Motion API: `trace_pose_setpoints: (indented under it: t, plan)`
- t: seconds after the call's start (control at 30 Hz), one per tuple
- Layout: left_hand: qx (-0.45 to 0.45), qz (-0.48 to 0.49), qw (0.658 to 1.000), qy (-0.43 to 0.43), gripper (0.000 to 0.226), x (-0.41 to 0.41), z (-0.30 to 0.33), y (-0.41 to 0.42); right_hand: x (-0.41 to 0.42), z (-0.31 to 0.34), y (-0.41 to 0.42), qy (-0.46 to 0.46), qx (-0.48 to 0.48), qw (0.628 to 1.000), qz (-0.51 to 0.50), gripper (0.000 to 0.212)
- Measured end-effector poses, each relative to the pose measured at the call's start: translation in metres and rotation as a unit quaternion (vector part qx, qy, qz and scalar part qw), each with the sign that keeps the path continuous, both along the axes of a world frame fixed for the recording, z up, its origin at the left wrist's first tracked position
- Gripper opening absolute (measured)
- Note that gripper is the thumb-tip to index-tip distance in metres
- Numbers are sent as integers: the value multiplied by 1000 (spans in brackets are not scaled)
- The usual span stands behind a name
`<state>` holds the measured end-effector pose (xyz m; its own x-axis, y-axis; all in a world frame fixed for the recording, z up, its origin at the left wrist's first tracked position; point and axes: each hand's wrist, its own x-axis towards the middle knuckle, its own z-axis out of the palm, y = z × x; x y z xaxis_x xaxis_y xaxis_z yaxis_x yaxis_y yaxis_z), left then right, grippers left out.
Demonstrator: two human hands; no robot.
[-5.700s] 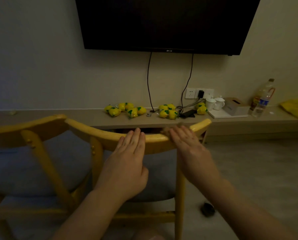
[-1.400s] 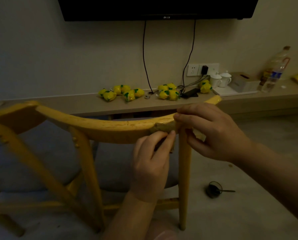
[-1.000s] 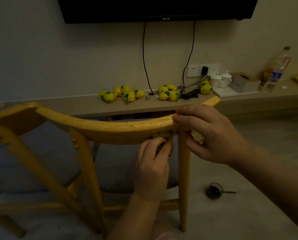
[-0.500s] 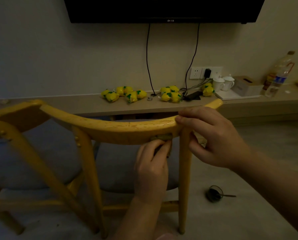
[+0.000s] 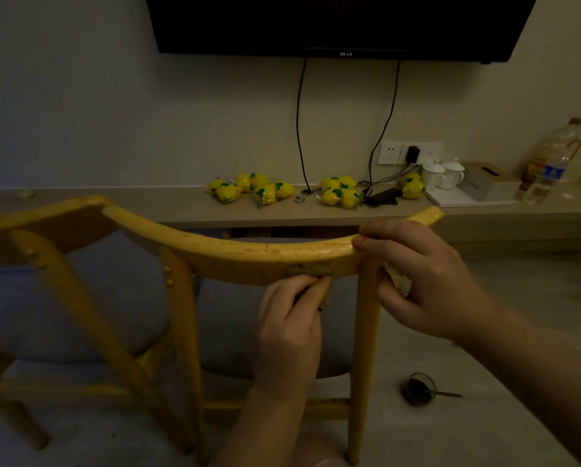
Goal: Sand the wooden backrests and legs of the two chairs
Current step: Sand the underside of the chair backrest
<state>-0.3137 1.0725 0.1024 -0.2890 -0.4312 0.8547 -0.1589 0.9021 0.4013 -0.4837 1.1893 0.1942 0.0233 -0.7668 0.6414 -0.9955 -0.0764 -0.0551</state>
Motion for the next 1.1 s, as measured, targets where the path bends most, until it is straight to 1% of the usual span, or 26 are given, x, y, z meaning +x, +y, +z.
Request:
trace_pose_setpoints:
  t: [0.07,0.1,0.17,0.23,0.27,0.33,0.4,0.47,0.53,0.57,0.6,0.67,0.73,0.8,0.83,0.87,0.93,1.0,1.1]
  plan:
    - [-15,-3,1000,8,32,2,5,-3,3,-1,0,-3,-1,1000,-5,46]
    - [-18,-6,1000,-1,29,1,5,-4,4,-1,0,-6,-3,1000,-8,46]
    - [-10,-8,999,-39,19,-2,-4,-4,7,-3,0,-13,-8,1000,-13,46]
    - [17,-7,996,-85,26,-4,-13,-2,10,-3,0,-14,-10,1000,-17,47]
    - [25,-8,995,-95,28,-4,-15,-2,10,-2,1,-13,-8,1000,-19,47]
    - [17,-7,997,-78,26,-2,-12,-2,10,-2,1,-15,-6,1000,-20,47]
    - [-10,-3,999,-35,21,1,-3,-1,10,-2,1,-19,-8,1000,-19,47]
    - [-25,-2,1000,-6,26,4,6,-2,9,-4,1,-19,-12,1000,-17,47]
    - [-24,-2,1000,-6,28,4,7,-2,10,-5,-1,-17,-16,1000,-18,47]
    - [-17,-2,1000,-16,25,4,4,-3,10,-6,-1,-16,-20,999,-19,47]
    - [-6,-1,999,-33,22,3,0,-3,10,-7,-2,-16,-25,999,-20,47]
    - [29,4,997,-75,25,3,-10,-3,10,-8,-2,-20,-27,999,-21,47]
    - [55,9,994,-91,27,5,-15,-3,10,-7,-1,-22,-25,999,-23,46]
    - [39,18,997,-58,23,7,-11,-3,10,-7,0,-21,-20,999,-24,47]
    - [25,23,999,-30,26,9,-6,-3,10,-7,0,-21,-19,999,-24,47]
    - [13,27,1000,-2,33,11,-1,-4,10,-7,0,-21,-18,999,-23,47]
    - [-2,34,999,29,41,14,6,-7,10,-8,-1,-24,-21,999,-19,46]
    - [-10,35,999,23,39,14,5,-10,10,-9,-2,-26,-26,999,-19,47]
    - [11,23,999,-32,29,10,-8,-13,12,-10,-4,-30,-33,999,-25,47]
